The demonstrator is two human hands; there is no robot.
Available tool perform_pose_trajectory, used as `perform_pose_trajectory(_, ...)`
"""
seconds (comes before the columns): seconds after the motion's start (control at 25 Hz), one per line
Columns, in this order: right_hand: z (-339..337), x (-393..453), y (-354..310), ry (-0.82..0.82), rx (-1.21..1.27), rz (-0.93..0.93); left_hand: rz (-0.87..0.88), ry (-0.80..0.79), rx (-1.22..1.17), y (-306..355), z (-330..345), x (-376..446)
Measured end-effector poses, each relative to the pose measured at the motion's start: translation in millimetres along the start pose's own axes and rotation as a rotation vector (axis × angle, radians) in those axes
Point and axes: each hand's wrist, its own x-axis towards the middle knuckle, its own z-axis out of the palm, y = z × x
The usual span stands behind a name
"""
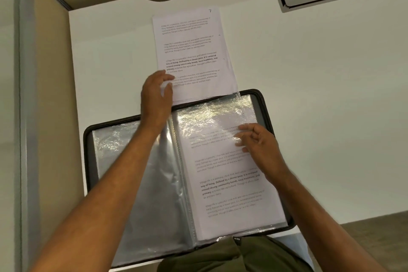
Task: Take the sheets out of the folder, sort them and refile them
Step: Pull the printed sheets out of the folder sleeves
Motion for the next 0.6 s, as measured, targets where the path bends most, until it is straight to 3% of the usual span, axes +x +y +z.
perform_pose_trajectory(0.16,-3,-11,-4,-0.018,0.042,0.031,0.161,-0.052,0.286,-13,-4,-72)
perform_pose_trajectory(0.28,-7,-23,-4,-0.077,-0.007,0.079,0.144,-0.075,0.433,-26,-13,-122)
perform_pose_trajectory(0.48,-15,-43,-7,-0.237,-0.121,0.211,0.079,-0.210,0.447,-47,-30,-178)
perform_pose_trajectory(0.6,-14,-59,-20,-0.333,-0.158,0.238,0.025,-0.255,0.335,-50,-39,-196)
